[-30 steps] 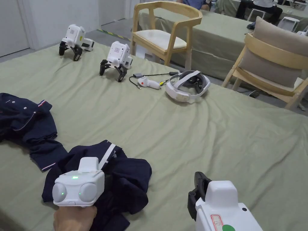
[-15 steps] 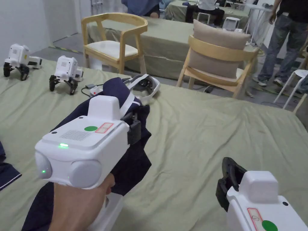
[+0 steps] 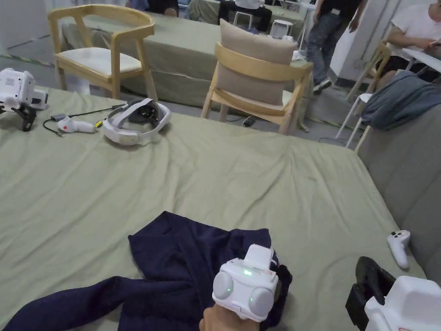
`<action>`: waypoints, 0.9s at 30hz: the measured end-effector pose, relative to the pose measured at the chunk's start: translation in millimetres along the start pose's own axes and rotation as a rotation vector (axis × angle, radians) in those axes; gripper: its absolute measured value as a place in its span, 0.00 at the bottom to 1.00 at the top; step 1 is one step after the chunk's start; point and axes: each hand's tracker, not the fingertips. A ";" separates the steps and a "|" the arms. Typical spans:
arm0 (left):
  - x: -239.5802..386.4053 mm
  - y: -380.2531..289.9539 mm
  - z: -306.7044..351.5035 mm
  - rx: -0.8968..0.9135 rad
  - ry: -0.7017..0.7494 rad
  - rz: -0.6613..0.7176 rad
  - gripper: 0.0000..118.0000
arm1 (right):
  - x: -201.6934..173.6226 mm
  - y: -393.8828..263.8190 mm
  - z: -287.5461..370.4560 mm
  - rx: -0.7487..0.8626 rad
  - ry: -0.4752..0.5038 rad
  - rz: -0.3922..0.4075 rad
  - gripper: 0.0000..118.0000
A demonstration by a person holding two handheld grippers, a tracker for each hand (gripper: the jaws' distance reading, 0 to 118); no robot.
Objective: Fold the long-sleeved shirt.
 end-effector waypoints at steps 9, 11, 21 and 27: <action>-24.5 9.8 101.5 0.278 0.042 -0.046 0.93 | 7.1 -1.1 -0.7 0.007 -0.002 -0.024 0.00; -43.6 10.7 152.0 0.390 0.046 -0.061 0.93 | 2.8 2.0 1.7 0.013 0.001 -0.027 0.00; -158.9 -58.0 251.8 0.443 0.340 0.081 0.03 | -24.5 -13.1 8.7 -0.003 0.049 -0.051 0.00; -184.8 -70.4 241.4 0.390 0.317 0.148 0.03 | -35.0 -32.9 4.5 -0.112 0.096 -0.085 0.15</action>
